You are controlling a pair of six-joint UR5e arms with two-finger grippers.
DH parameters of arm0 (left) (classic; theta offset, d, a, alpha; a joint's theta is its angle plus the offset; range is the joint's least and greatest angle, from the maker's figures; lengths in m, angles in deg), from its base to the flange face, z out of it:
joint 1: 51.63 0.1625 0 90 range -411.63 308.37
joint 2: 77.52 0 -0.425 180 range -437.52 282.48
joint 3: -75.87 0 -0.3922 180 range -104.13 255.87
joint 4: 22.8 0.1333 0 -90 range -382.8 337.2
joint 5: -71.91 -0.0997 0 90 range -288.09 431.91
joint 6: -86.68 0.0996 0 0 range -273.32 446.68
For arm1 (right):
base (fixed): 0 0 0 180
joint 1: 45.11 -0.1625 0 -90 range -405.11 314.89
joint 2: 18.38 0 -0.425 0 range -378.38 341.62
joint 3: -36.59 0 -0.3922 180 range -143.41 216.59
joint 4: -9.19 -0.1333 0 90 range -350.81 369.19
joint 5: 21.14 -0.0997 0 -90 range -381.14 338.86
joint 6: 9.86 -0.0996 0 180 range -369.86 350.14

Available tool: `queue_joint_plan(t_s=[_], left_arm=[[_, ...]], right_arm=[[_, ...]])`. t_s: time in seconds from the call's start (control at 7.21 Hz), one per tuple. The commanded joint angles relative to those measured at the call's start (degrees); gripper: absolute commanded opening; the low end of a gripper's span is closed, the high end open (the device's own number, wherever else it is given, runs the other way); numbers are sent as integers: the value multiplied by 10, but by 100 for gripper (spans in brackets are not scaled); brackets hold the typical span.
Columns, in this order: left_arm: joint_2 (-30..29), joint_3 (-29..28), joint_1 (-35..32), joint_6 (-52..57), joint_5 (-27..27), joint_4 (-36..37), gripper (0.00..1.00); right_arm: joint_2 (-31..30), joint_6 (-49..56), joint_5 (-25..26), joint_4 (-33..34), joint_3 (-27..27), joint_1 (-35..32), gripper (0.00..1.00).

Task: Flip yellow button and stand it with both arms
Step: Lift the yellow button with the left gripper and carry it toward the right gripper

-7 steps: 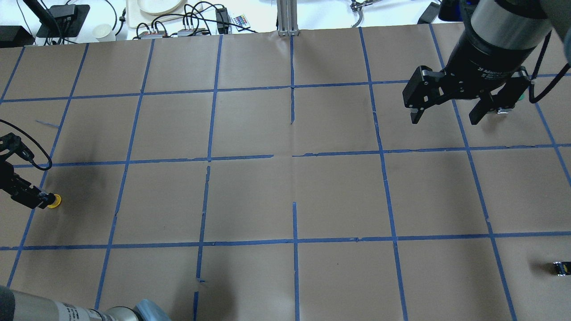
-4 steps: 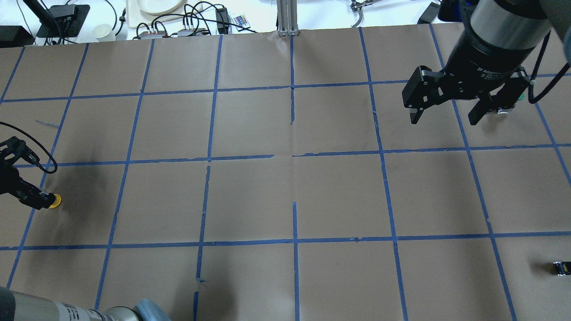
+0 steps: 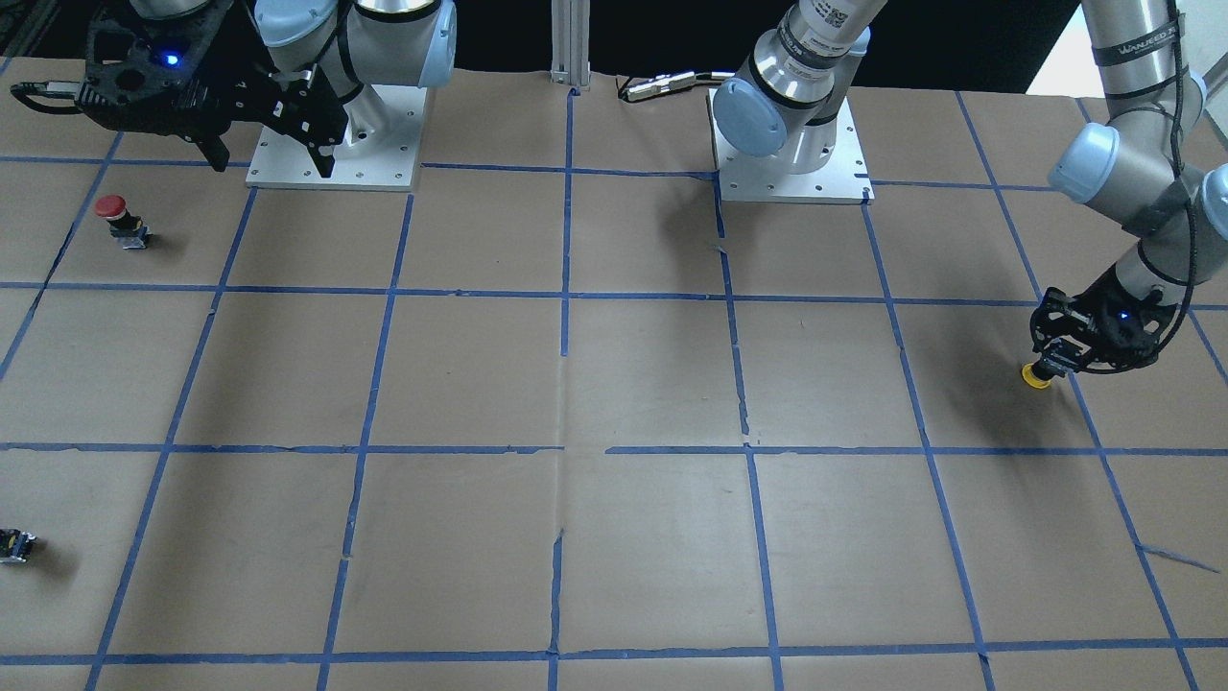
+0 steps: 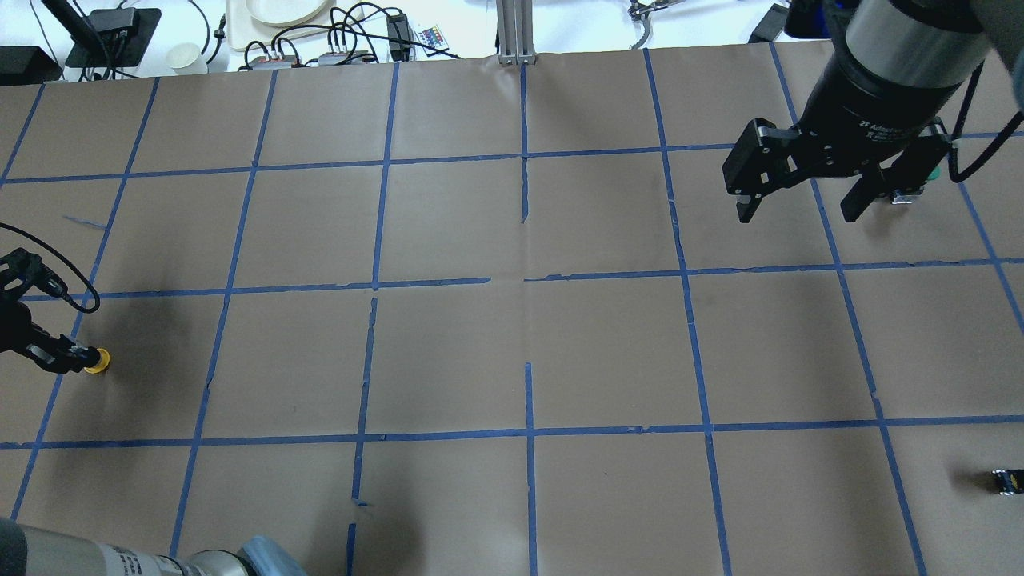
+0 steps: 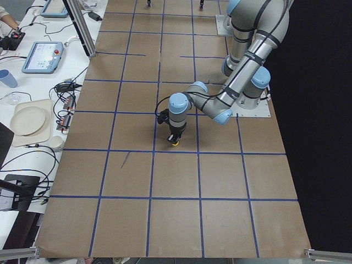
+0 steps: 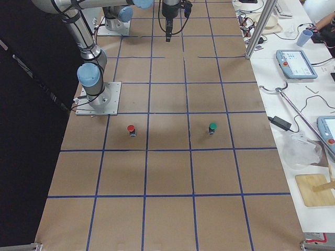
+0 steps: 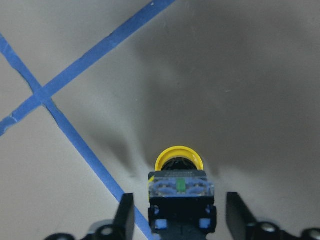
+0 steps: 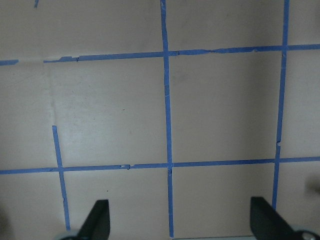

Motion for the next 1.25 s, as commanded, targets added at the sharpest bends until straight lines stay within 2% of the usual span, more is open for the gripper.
queue_joint_plan(t_s=[0.0, 0.28, 0.55, 0.69, 0.83, 0.97, 1.11], left_arm=[[38, -11, -8, -8, 29, -37, 1], [122, -53, -57, -56, 93, -185, 1], [132, -131, -129, -75, 169, -354, 1], [131, -176, -161, -87, 219, -468, 1], [132, -223, -197, -89, 274, -610, 1], [131, -253, -230, -105, 347, -705, 1], [132, -263, -264, -119, 432, -762, 1]], right_arm=[[4, 22, 1, -1, 1, 0, 100], [5, 14, 0, 6, 1, 2, 100], [11, 4, -3, 6, 0, 8, 100], [19, -31, -12, -1, -1, 23, 100], [20, -57, -67, -12, -2, 44, 100], [19, -114, -120, -65, -9, 65, 100], [18, -154, -159, -91, -10, 75, 100]])
